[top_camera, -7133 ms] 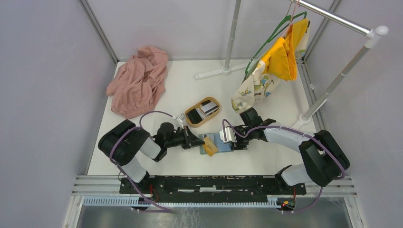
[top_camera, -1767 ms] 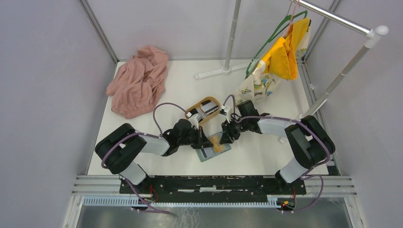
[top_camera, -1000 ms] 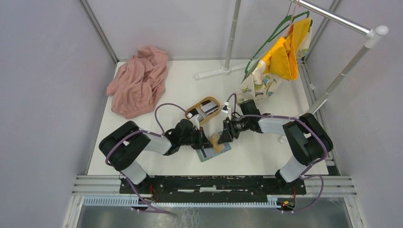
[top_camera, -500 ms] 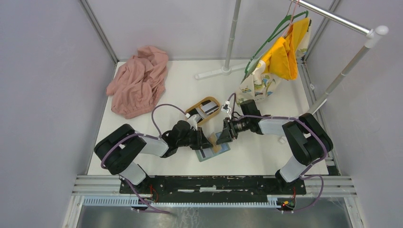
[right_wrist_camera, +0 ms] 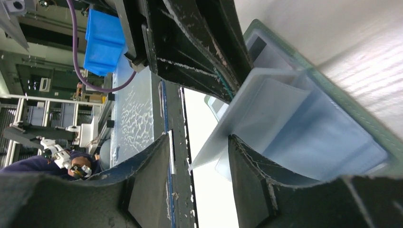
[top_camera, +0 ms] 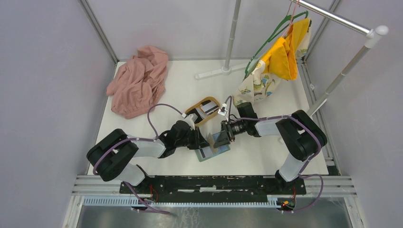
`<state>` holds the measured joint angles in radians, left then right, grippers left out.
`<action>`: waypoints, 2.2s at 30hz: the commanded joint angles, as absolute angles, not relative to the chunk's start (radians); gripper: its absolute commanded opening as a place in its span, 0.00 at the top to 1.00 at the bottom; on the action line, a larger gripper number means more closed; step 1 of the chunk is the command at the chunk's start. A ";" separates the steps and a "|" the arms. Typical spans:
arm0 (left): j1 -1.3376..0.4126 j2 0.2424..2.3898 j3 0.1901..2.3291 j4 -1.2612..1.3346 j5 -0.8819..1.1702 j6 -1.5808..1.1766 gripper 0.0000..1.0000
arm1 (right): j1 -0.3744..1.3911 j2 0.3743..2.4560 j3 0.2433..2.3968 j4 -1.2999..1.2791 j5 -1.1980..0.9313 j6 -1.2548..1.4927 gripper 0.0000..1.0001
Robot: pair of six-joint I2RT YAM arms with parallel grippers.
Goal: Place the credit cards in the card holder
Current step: Turn over the card slot in the card holder, then pick up the credit card from the storage box.
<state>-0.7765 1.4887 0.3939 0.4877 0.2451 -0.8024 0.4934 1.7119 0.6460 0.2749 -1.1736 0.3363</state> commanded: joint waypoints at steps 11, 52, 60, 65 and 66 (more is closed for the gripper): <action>-0.777 1.390 0.371 0.324 0.094 -0.772 0.76 | 0.598 1.778 0.747 0.199 -1.217 0.207 0.39; -0.688 0.878 0.396 0.125 -0.260 -0.676 0.09 | 0.609 1.535 1.192 -0.289 -0.728 -0.668 0.02; -0.490 0.934 0.327 0.293 -0.026 -0.743 0.10 | 0.655 1.805 1.453 -0.287 -0.609 -0.434 0.08; -0.479 0.955 0.347 0.296 -0.015 -0.693 0.11 | 0.655 1.929 1.564 -0.301 -0.637 -0.359 0.09; -0.480 0.959 0.350 0.297 -0.015 -0.681 0.12 | 0.654 1.952 1.585 -0.302 -0.645 -0.338 0.10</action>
